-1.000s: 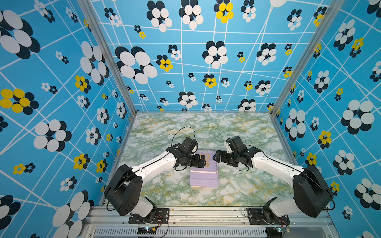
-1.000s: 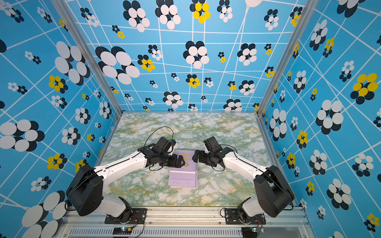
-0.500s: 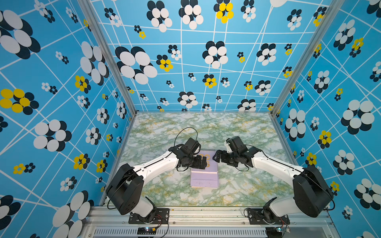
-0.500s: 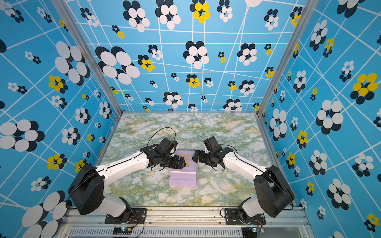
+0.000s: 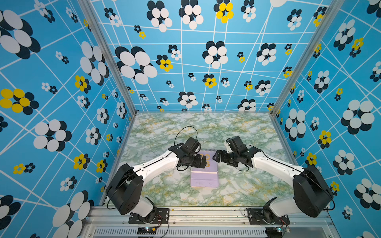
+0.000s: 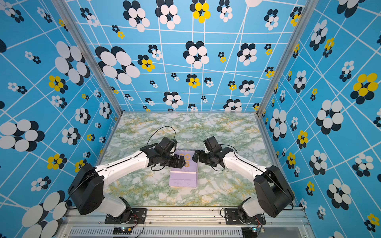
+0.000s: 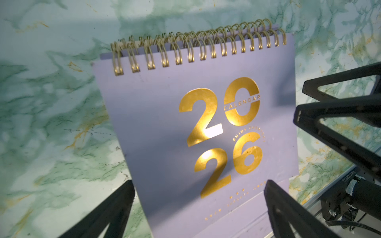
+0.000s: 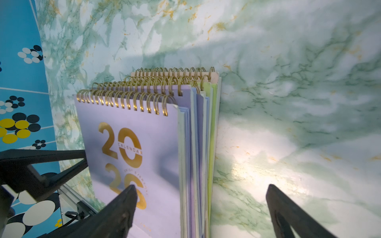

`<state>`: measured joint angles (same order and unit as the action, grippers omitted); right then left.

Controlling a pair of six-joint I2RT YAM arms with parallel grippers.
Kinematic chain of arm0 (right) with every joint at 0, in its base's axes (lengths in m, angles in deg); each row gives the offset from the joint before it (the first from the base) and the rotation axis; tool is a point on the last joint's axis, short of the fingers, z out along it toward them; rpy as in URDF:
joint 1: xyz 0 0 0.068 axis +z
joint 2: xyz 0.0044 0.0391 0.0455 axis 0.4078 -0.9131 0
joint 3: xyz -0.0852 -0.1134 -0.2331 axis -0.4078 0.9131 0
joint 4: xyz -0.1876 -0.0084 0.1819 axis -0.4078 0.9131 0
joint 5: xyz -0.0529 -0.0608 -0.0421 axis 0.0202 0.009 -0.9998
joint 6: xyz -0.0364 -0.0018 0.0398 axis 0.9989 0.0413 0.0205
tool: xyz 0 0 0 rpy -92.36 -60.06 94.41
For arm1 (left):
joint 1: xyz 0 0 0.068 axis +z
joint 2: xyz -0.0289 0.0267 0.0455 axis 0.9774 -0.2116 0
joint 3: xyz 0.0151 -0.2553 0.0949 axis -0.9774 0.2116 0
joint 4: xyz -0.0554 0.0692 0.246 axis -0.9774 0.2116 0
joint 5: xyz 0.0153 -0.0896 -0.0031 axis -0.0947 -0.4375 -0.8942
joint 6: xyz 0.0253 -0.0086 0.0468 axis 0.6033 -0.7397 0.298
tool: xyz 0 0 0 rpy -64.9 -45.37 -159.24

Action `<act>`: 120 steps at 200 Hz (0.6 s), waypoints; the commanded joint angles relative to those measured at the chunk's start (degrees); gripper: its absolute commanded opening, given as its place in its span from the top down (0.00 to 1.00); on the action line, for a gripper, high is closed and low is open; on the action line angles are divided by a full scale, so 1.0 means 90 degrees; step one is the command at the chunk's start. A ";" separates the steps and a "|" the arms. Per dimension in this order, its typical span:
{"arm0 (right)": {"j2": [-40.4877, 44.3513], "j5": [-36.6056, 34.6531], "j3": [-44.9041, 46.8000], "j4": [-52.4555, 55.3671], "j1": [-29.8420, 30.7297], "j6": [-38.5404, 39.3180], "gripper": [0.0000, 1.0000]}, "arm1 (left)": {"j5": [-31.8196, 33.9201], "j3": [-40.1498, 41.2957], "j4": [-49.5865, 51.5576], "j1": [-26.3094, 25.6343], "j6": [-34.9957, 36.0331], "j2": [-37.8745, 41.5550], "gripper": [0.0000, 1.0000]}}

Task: Stack the calendars
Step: Place the calendar at the calendar.

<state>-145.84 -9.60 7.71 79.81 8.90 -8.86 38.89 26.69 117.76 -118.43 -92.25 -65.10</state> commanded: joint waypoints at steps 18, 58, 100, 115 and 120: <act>0.0051 -0.0148 -0.0028 0.0095 0.0054 0.0078 0.01 | 0.0086 -0.0128 -0.0043 -0.0055 0.0050 0.0048 0.01; 0.0386 -0.0532 -0.0310 0.0444 -0.0158 0.0582 0.01 | 0.0656 -0.0211 0.0097 0.0251 0.0528 0.0558 0.00; 0.0956 -0.0712 -0.0369 0.0440 -0.1029 0.1201 0.01 | 0.0596 0.0187 -0.0598 0.1555 0.1118 0.1440 0.00; 0.1128 -0.0752 -0.0340 0.0498 -0.1365 0.1425 0.01 | 0.0622 0.0352 -0.0840 0.1953 0.1420 0.1678 0.00; 0.1187 -0.0776 -0.0320 0.0525 -0.1478 0.1487 0.01 | 0.0698 0.0393 -0.0902 0.2062 0.1540 0.1755 0.00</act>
<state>-137.73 -14.36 5.59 82.18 -0.65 -0.36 43.61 27.65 113.48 -104.33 -84.45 -52.40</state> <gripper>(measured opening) 0.991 0.995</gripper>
